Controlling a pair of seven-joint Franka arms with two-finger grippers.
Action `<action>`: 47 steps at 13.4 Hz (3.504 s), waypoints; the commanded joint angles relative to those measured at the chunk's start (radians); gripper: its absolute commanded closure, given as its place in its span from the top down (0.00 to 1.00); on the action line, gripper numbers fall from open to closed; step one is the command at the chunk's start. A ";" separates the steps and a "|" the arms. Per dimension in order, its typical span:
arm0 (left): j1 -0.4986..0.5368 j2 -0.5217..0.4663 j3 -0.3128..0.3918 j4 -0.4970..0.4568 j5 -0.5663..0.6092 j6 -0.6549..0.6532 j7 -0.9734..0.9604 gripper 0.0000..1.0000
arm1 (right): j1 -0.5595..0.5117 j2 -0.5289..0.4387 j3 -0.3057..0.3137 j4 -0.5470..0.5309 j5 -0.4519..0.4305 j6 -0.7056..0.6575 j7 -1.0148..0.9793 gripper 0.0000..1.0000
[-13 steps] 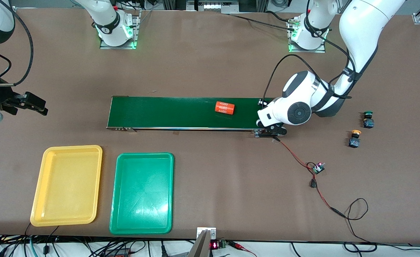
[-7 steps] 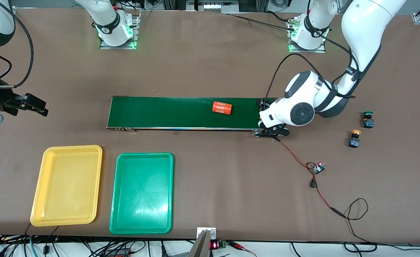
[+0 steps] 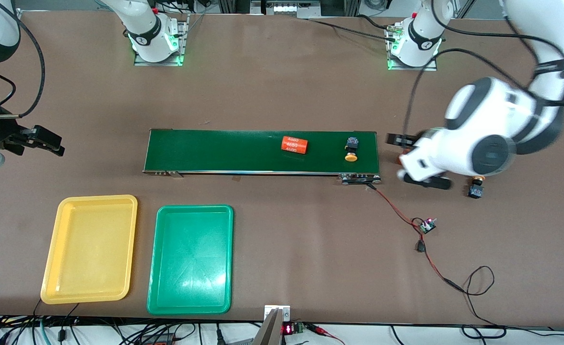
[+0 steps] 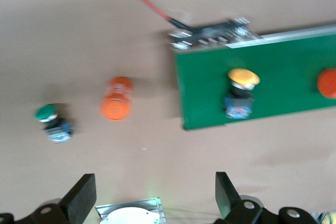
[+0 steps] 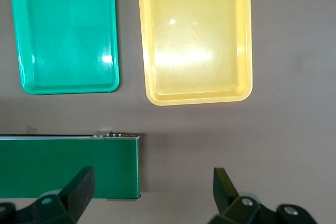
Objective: Sort buttons by color to trays
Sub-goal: 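Move the left gripper over the orange-cap button, then grasp the orange-cap button with the left gripper and lift it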
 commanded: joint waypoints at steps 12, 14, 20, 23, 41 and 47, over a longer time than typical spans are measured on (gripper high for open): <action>0.195 0.190 0.035 0.031 0.413 0.072 0.097 1.00 | -0.004 0.037 0.016 -0.003 -0.011 -0.001 0.007 1.00; 0.196 0.218 0.035 0.033 0.503 0.079 0.157 1.00 | -0.007 0.040 0.016 -0.003 -0.009 -0.001 0.004 1.00; 0.296 0.264 0.044 -0.040 0.511 0.225 0.223 1.00 | -0.004 0.043 0.016 -0.003 -0.006 0.001 0.011 1.00; 0.345 0.282 0.055 -0.090 0.511 0.322 0.287 1.00 | -0.001 0.043 0.016 -0.003 -0.006 0.001 0.011 1.00; 0.331 0.385 0.055 -0.071 0.511 0.407 0.293 0.55 | 0.004 0.054 0.016 -0.003 -0.011 0.006 0.011 1.00; 0.333 0.379 0.055 -0.058 0.510 0.401 0.325 0.29 | -0.010 0.054 0.016 -0.002 0.002 0.007 0.013 1.00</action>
